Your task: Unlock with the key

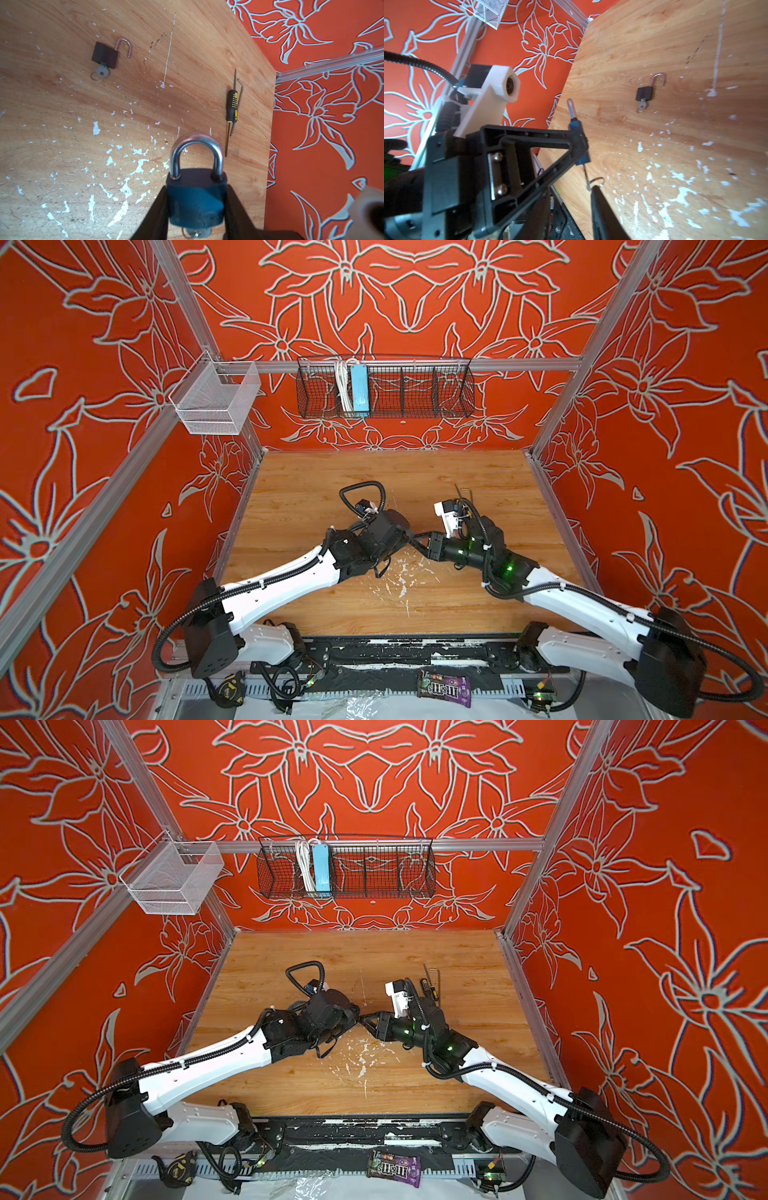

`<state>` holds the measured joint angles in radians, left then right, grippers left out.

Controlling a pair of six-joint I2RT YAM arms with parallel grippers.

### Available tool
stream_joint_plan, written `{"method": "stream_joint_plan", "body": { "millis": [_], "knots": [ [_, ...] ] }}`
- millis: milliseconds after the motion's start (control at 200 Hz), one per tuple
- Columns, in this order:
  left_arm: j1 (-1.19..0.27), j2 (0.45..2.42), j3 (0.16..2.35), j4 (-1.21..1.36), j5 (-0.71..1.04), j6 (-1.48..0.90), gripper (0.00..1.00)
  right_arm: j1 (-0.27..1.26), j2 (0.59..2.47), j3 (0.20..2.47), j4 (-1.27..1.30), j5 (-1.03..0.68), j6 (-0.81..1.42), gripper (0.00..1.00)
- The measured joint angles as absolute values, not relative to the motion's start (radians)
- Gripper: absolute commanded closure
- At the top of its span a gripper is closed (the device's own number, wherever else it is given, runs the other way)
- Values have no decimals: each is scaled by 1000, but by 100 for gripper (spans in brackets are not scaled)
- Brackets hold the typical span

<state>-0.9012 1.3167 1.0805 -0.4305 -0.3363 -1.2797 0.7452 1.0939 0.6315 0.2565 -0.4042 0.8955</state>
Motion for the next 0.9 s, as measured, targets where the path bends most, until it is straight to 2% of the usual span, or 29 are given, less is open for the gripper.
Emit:
{"method": "stream_joint_plan", "body": {
  "millis": [135,600,901],
  "knots": [
    [-899,1317,1081,-424,-335,-1282,100,745,1129,631,286,-425,901,74],
    [-898,1317,1081,-409,-334,-1284,100,745,1144,631,274,-399,860,77],
    [-897,1317,1081,-401,-315,-1288,100,745,1172,632,284,-390,841,89]
  ]
}}
